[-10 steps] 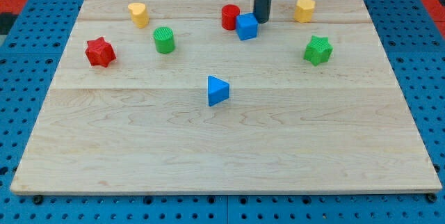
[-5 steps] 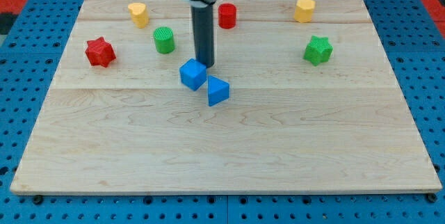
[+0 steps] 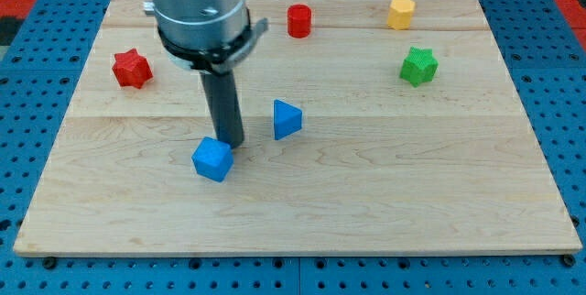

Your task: Move the blue cube towards the bottom left of the board

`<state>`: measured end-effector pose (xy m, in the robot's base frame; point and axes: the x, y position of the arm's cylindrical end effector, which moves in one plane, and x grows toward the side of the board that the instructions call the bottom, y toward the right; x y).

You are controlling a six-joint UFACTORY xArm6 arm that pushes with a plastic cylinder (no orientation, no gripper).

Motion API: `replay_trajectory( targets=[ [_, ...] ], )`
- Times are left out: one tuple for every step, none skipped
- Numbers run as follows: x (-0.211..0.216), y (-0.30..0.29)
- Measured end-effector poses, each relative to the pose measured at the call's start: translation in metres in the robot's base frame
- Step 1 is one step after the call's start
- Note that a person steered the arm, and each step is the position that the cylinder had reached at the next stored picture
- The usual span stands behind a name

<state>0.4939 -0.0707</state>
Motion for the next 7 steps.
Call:
replay_trajectory(
  targets=[
    [0.024,-0.013],
    [0.043,-0.012],
    [0.062,-0.01],
    [0.064,-0.084],
    [0.063,-0.151],
    [0.066,-0.135],
    [0.082,-0.101]
  ],
)
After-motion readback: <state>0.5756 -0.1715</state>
